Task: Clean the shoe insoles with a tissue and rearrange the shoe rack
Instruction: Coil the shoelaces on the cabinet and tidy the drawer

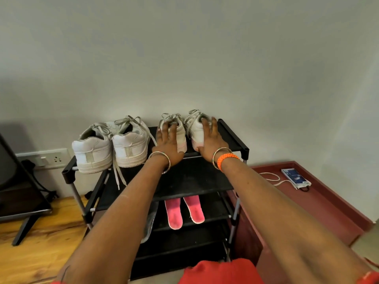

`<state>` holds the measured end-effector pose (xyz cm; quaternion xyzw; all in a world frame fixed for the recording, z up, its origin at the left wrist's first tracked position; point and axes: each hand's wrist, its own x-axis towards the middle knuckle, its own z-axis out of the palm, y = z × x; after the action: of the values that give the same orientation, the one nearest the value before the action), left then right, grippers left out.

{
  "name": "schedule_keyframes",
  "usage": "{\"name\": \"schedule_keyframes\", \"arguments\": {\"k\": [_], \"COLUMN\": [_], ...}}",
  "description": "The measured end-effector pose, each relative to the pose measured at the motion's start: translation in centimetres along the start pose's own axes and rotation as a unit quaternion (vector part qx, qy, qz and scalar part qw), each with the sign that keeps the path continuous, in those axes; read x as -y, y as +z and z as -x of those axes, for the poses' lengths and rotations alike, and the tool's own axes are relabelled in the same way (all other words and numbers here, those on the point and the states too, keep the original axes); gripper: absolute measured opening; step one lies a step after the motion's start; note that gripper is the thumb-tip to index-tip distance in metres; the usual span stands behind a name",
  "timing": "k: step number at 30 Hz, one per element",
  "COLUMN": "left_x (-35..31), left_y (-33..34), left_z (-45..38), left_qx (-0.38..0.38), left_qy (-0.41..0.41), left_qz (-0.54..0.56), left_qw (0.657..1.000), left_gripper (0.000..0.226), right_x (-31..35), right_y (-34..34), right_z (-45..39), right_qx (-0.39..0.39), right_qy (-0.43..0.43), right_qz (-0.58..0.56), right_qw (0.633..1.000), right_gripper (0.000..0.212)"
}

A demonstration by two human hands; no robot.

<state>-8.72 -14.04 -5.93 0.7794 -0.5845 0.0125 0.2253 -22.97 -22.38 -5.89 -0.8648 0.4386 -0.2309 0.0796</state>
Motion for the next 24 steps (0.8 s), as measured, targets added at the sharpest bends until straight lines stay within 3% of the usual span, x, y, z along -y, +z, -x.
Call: {"name": "schedule_keyframes", "arguments": {"k": [2, 4, 7, 9, 13, 16, 20, 24], "left_x": [-0.6, -1.8, -4.7, -7.6, -12.8, -14.3, -14.8, -16.4], "left_y": [0.3, 1.2, 4.2, 6.7, 11.6, 16.5, 22.2, 27.7], "left_z": [0.6, 1.5, 3.6, 4.7, 5.4, 4.9, 3.3, 1.0], "left_qx": [-0.005, -0.047, -0.176, -0.212, -0.039, 0.068, 0.123, 0.181], "left_qy": [-0.021, -0.014, 0.113, 0.200, 0.218, 0.191, 0.120, 0.095], "left_qz": [-0.023, -0.048, 0.002, 0.075, 0.181, 0.213, 0.279, 0.323], "left_qw": [1.000, 0.998, 0.978, 0.954, 0.958, 0.956, 0.945, 0.924], "left_gripper": [0.097, 0.094, 0.081, 0.068, 0.059, 0.059, 0.058, 0.061], "right_x": [-0.8, -2.2, -6.1, -9.8, -18.7, -25.3, -31.6, -34.9], "right_y": [-0.6, -1.0, -0.8, -0.2, 1.0, 2.5, 5.8, 10.1], "right_z": [0.6, 1.9, 5.0, 7.1, 10.3, 11.5, 10.8, 7.6], "right_qx": [0.016, -0.021, -0.153, -0.212, -0.222, -0.188, -0.068, 0.066], "right_qy": [-0.018, -0.046, -0.067, -0.054, 0.012, 0.089, 0.149, 0.212], "right_qz": [0.011, 0.045, 0.038, 0.024, 0.044, 0.085, 0.121, 0.115], "right_qw": [1.000, 0.998, 0.985, 0.975, 0.974, 0.975, 0.979, 0.968], "right_gripper": [0.095, 0.089, 0.073, 0.062, 0.053, 0.049, 0.029, 0.026]}}
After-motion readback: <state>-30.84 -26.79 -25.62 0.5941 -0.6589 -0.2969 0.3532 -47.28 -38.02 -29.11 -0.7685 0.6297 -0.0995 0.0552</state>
